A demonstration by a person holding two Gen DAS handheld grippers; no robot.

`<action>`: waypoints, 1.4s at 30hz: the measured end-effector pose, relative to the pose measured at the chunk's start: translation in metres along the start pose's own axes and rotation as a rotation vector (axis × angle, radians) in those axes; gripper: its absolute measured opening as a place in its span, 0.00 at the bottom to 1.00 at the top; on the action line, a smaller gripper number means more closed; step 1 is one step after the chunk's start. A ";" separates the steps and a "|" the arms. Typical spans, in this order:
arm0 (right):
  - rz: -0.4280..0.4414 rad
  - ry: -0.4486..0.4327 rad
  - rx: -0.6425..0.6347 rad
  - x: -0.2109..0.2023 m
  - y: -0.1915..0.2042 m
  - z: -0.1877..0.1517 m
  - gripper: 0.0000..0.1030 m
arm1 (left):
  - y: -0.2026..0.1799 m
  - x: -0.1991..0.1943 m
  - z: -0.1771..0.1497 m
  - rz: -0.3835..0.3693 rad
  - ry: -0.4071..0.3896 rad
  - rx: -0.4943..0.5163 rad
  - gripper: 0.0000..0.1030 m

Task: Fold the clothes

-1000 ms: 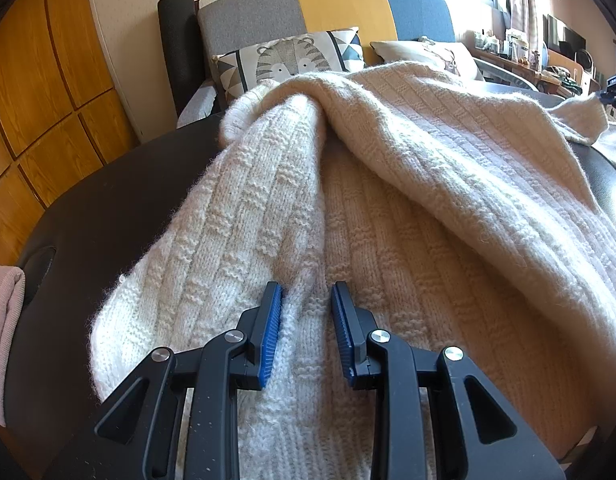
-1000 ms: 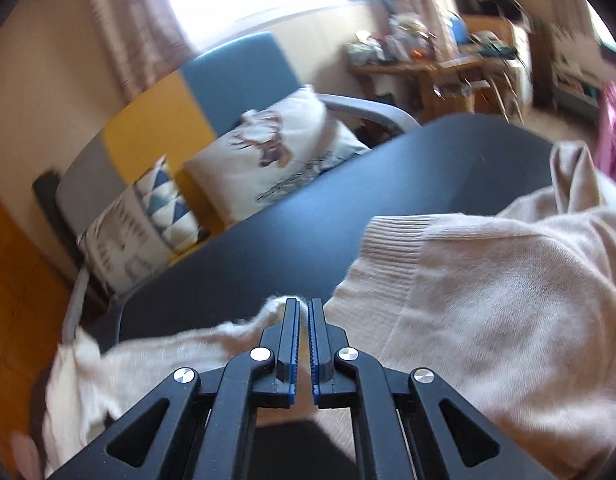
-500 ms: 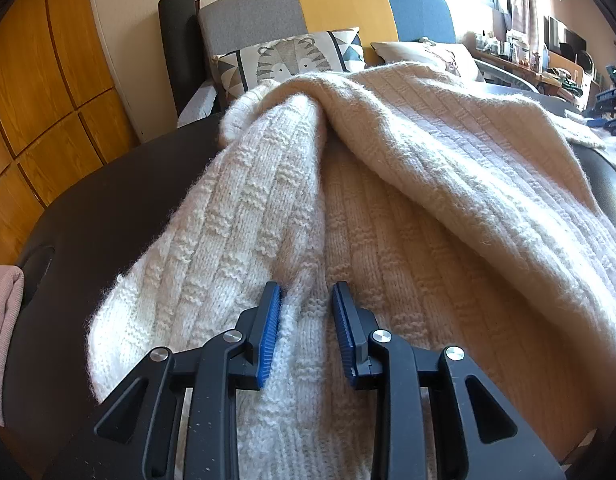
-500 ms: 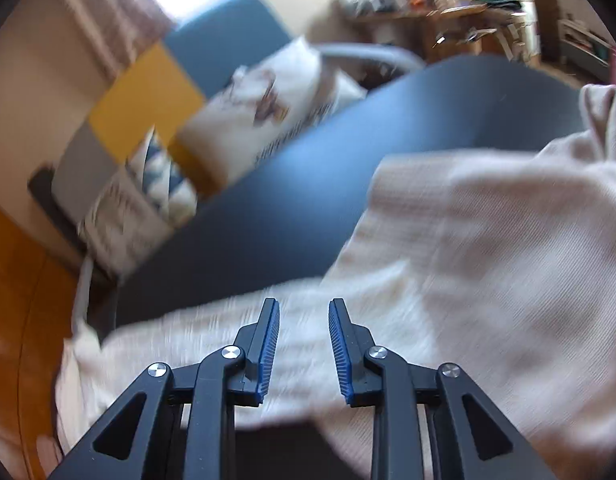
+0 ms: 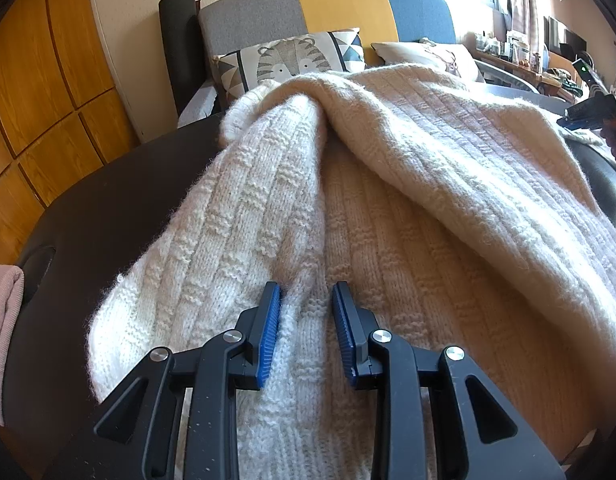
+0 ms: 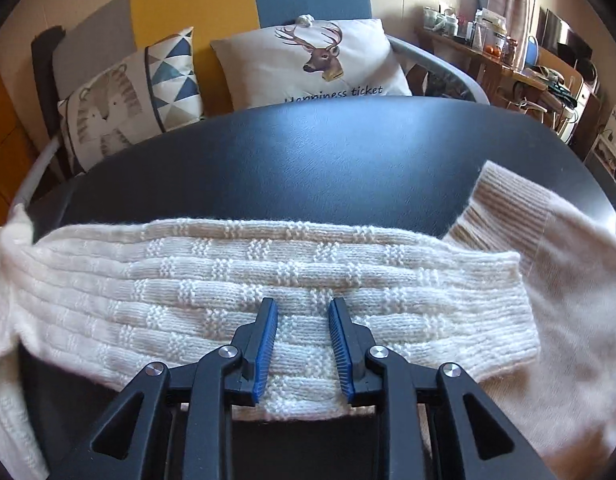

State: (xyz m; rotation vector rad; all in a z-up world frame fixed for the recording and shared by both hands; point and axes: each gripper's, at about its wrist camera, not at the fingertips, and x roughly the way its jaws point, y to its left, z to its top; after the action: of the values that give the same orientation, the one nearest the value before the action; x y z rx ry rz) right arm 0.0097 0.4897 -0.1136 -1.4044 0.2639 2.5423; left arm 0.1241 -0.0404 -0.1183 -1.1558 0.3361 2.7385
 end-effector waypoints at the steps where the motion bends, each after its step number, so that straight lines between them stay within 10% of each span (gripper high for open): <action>1: -0.004 0.003 0.007 0.001 -0.002 0.003 0.26 | 0.000 0.000 0.000 0.000 0.000 0.000 0.29; 18: -0.128 -0.018 0.125 0.011 -0.030 0.037 0.26 | 0.002 0.001 0.000 -0.010 -0.004 -0.011 0.29; 22: 0.077 -0.118 0.073 -0.017 0.020 0.040 0.27 | 0.003 0.001 0.000 -0.014 -0.005 -0.014 0.29; 28: 0.327 -0.037 -0.187 -0.010 0.148 0.065 0.27 | 0.002 0.000 -0.001 -0.016 -0.006 -0.018 0.29; 34: 0.253 0.146 -0.486 0.027 0.239 0.089 0.28 | 0.005 -0.001 -0.001 -0.032 -0.008 -0.030 0.29; 42: 0.180 0.252 -0.653 0.049 0.253 0.081 0.31 | 0.008 0.000 0.000 -0.067 -0.011 -0.058 0.30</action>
State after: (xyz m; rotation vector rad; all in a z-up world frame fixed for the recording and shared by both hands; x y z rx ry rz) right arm -0.1522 0.2743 -0.1003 -2.0060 -0.4706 2.7211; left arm 0.1224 -0.0482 -0.1176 -1.1430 0.2146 2.7125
